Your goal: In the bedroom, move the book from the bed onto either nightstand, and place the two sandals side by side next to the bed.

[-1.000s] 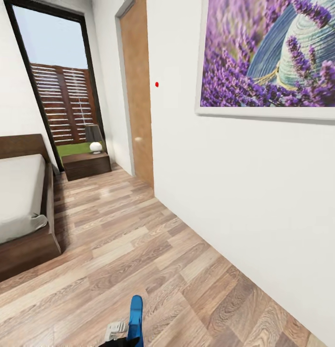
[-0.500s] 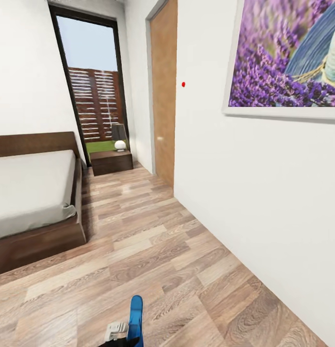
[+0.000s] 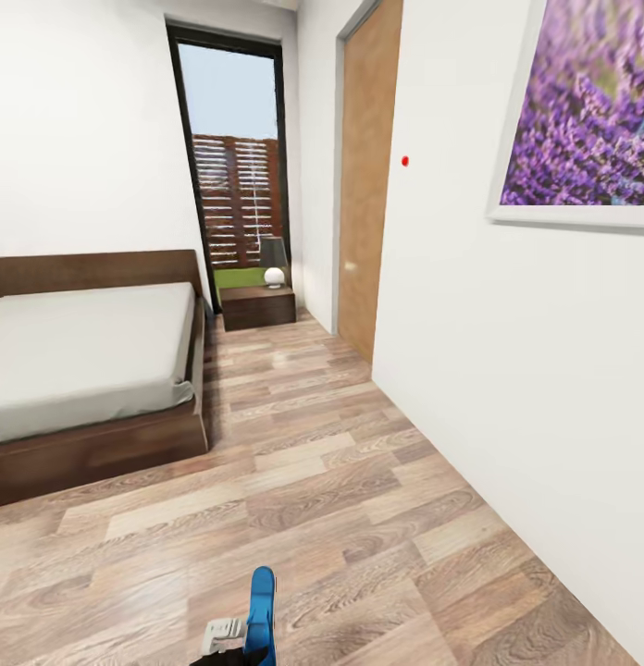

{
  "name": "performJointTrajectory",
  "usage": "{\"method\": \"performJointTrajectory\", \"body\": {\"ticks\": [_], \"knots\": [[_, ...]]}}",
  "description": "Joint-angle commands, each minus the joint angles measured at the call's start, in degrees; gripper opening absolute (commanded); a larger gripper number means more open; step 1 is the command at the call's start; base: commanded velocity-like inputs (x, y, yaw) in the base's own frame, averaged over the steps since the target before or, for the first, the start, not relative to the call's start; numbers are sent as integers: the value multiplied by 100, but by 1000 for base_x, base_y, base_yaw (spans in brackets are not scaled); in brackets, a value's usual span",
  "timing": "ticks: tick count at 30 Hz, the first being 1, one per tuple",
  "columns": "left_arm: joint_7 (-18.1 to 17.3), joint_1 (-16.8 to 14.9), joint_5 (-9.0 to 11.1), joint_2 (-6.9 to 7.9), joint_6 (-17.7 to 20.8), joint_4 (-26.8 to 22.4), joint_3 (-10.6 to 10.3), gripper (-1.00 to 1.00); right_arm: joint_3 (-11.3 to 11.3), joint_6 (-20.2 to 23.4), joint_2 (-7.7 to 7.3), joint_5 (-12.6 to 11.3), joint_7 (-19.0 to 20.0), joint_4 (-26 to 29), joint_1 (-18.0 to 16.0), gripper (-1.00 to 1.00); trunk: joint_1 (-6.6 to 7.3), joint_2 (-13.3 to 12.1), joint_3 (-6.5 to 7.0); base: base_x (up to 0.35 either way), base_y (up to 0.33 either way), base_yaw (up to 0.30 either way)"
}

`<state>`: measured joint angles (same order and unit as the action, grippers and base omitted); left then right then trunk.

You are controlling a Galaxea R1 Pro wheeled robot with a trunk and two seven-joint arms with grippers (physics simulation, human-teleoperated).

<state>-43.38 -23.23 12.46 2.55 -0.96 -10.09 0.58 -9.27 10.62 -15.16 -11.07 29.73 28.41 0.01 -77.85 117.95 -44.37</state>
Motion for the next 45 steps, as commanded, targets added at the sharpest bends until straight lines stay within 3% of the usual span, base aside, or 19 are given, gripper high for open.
{"method": "performJointTrajectory", "body": {"ticks": [1, 45], "knots": [[-21, -6, 11, 0, -10, 7, 11, -100, -22, 54, 1, -53, 24, 7, 0, 100, 1, 3, -6, 0, 0, 299], [-21, -6, 11, 0, -10, 7, 4, -100, -22, 53, -5, -53, 20, 7, -1, 100, 1, 3, -6, 0, 0, 299]]}}
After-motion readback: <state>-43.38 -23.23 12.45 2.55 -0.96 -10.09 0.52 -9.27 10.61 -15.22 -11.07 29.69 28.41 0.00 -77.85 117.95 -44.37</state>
